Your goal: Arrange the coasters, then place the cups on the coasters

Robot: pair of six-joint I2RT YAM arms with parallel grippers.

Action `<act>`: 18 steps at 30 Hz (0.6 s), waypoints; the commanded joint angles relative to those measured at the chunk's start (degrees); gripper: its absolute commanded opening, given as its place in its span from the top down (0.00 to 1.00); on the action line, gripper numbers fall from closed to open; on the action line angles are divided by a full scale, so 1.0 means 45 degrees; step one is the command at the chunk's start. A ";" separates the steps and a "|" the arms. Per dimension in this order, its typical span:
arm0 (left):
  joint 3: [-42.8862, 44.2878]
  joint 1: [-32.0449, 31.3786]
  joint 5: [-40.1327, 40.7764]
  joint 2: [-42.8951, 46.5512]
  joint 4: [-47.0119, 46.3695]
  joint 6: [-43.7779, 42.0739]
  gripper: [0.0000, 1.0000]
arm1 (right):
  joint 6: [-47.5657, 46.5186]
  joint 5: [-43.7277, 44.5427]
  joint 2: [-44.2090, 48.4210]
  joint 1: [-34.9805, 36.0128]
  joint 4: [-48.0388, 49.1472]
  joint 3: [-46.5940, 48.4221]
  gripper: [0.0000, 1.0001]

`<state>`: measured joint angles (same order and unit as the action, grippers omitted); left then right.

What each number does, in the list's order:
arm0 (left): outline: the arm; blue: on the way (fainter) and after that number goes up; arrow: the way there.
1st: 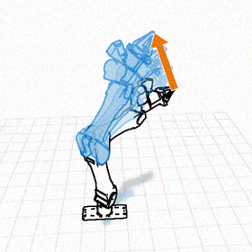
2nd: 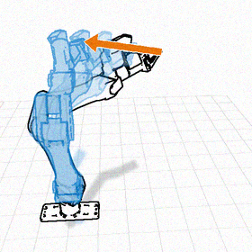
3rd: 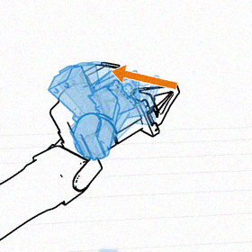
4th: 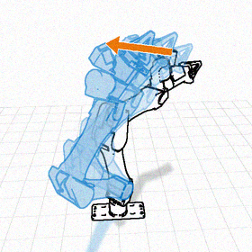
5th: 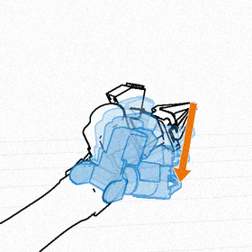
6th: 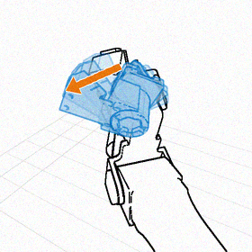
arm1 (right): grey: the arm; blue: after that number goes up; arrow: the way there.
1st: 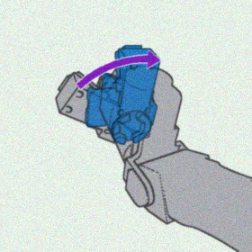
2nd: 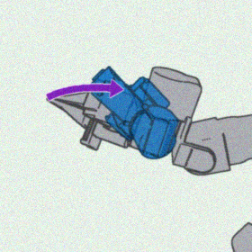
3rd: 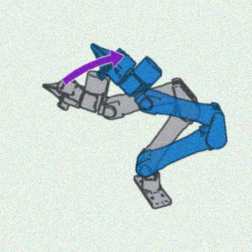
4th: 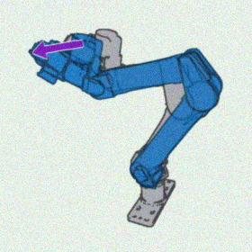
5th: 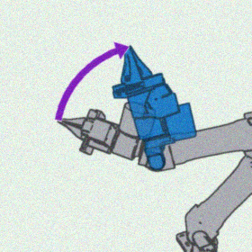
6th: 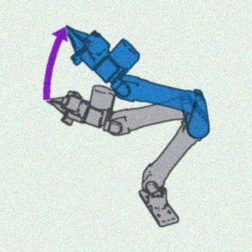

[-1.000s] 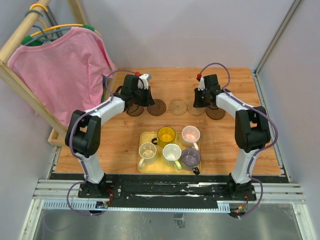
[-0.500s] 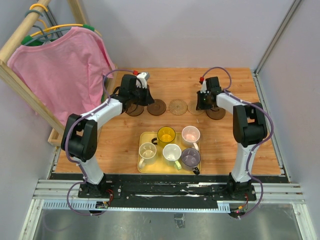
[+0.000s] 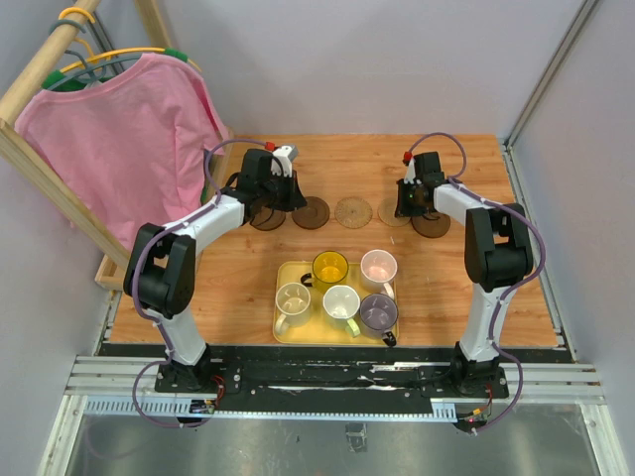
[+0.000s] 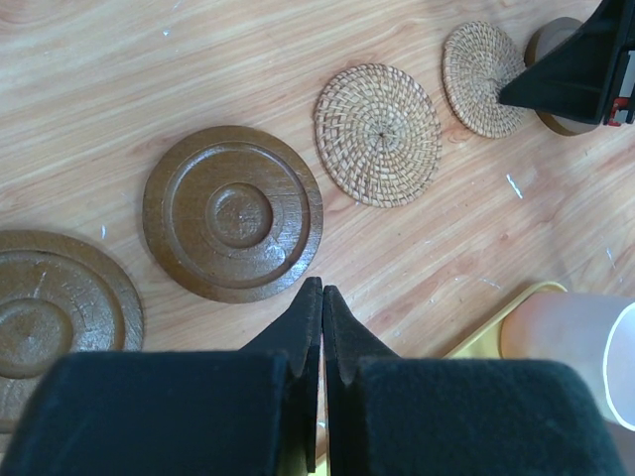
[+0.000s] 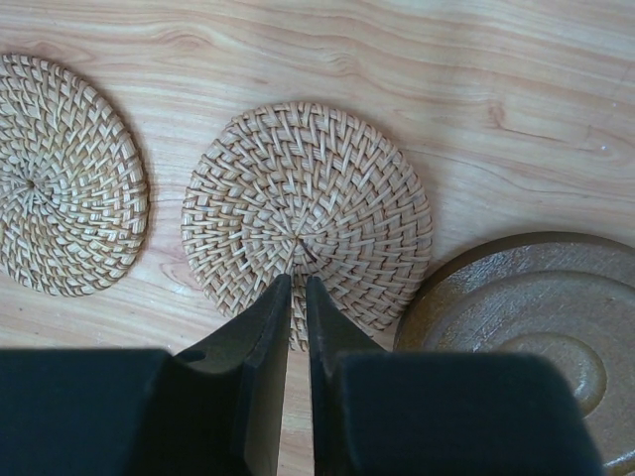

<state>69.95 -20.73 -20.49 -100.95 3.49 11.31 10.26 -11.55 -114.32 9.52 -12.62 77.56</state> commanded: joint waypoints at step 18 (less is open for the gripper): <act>-0.0037 -0.0061 -0.0105 0.0012 -0.0247 0.0101 0.99 | -0.0156 -0.0730 0.1800 -0.0315 -0.0469 0.0224 0.85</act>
<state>69.95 -20.73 -20.62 -101.54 3.49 11.70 10.26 -15.51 -111.37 9.50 -13.80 77.14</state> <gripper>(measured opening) 0.011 0.148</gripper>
